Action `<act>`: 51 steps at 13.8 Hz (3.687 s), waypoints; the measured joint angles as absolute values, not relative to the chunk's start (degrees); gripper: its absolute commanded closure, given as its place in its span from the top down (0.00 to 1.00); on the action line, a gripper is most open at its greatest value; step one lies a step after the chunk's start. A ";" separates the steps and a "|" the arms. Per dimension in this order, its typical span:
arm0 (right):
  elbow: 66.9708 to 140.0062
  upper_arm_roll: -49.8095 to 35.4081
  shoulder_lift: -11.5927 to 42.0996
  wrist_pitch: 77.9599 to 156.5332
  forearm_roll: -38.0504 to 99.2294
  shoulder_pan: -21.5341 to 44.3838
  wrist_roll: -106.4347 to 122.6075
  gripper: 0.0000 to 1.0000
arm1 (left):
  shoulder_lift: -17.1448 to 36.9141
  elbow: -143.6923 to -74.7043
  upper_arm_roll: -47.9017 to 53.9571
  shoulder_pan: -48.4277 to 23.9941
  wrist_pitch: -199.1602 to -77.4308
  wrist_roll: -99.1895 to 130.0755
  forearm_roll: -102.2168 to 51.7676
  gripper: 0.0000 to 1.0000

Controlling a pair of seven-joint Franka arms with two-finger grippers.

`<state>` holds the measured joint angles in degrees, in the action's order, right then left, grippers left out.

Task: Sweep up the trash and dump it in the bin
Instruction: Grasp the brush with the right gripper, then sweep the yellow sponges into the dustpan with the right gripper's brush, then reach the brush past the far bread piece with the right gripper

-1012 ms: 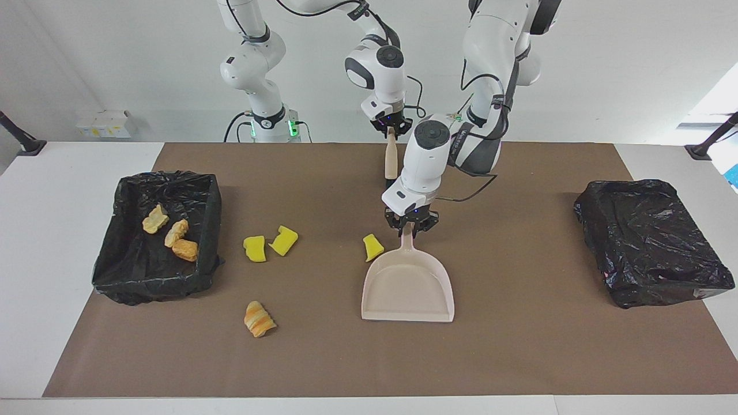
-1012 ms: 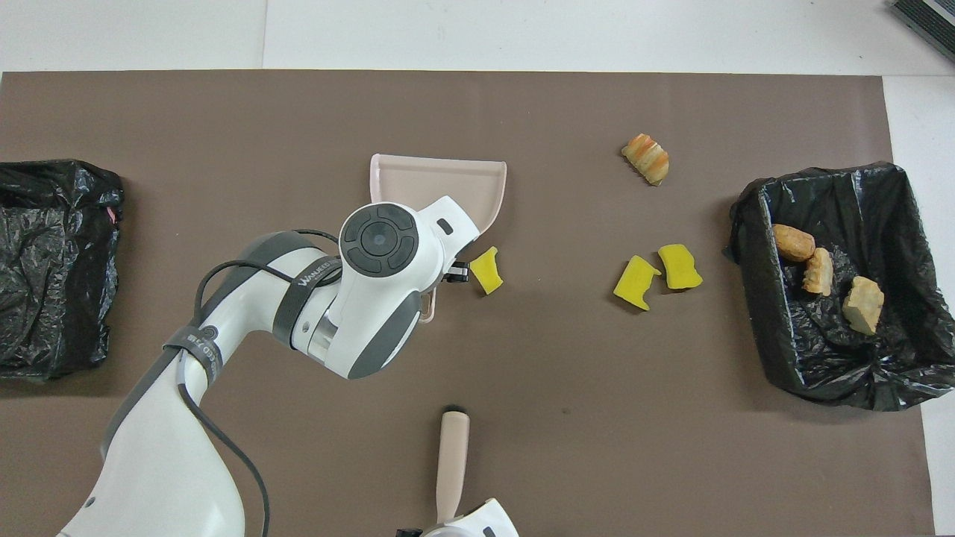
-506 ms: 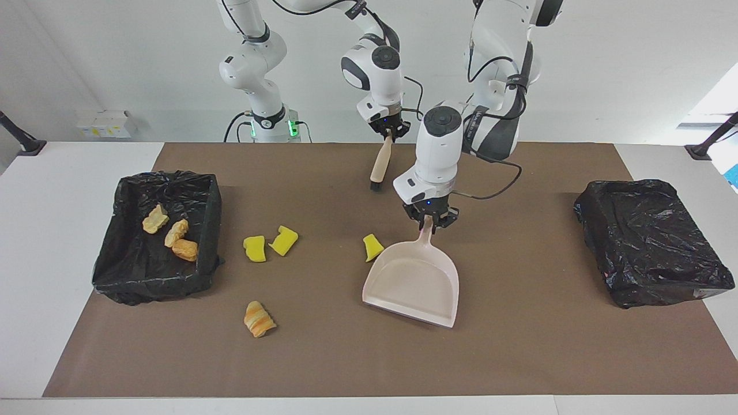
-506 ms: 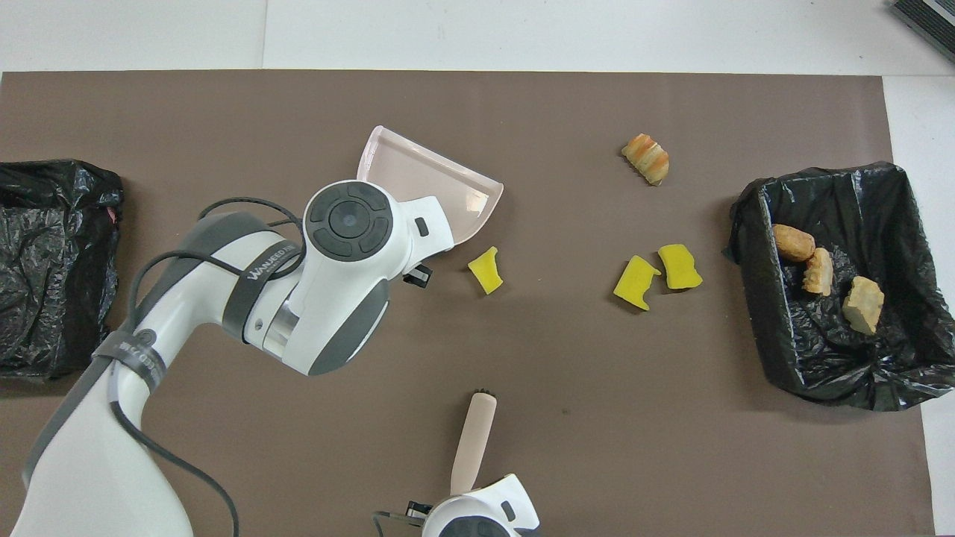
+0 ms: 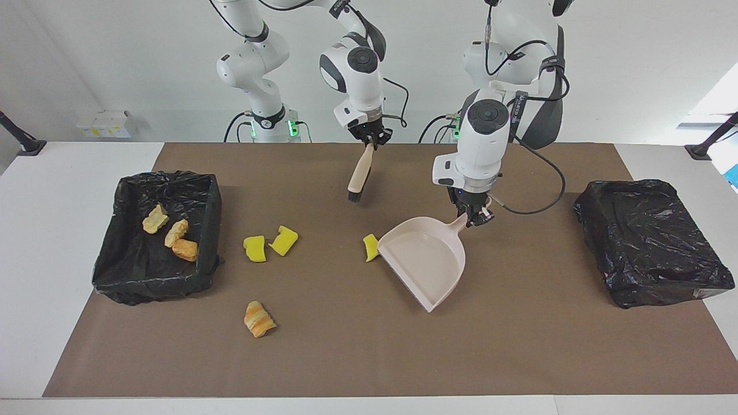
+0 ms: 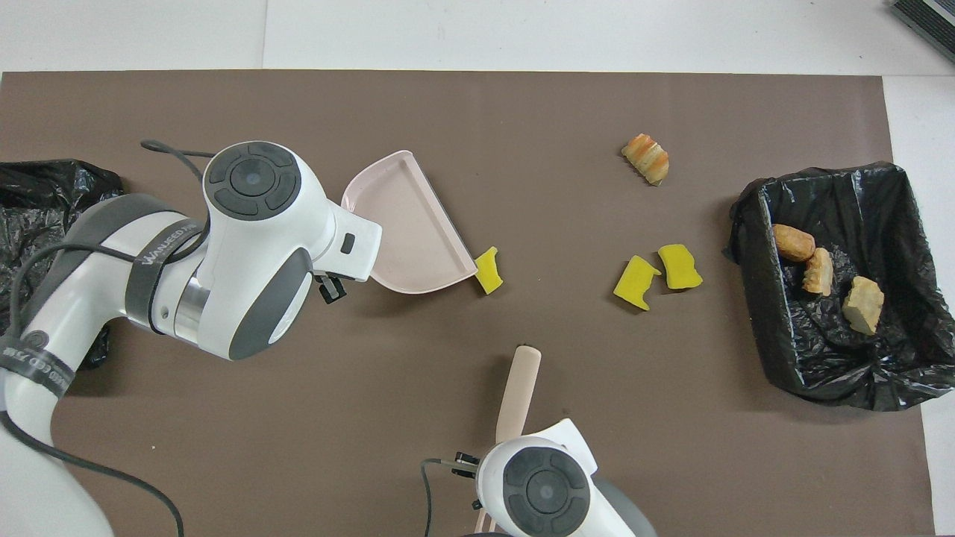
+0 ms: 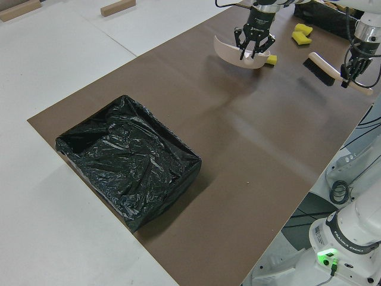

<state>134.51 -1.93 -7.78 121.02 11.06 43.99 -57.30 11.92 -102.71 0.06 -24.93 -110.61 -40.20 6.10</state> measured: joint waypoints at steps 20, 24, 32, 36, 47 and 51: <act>130.12 -1.75 0.87 118.76 -19.37 6.11 -7.89 0.00 | 10.24 -113.30 1.31 -27.67 -119.24 -53.26 6.10 0.00; 130.06 -2.54 2.78 119.31 -18.85 7.98 -7.04 0.00 | 9.72 -114.23 1.29 -27.70 -119.24 -53.25 6.10 0.00; 126.83 -2.94 5.34 118.37 -1.67 23.84 -16.85 0.00 | 8.72 -115.83 1.14 -27.69 -118.41 -51.34 8.94 0.00; 120.19 -3.09 10.65 118.94 8.62 31.81 -23.07 0.00 | 8.07 -116.96 1.20 -27.70 -118.41 -48.37 8.97 0.00; 112.23 -1.56 13.20 118.37 29.03 31.50 -23.73 0.00 | 7.48 -118.43 1.16 -27.68 -120.21 -47.53 9.02 0.00; 111.57 -1.35 8.08 108.57 20.45 23.07 -23.52 0.00 | 7.44 -118.67 1.15 -27.68 -120.68 -47.51 9.02 0.00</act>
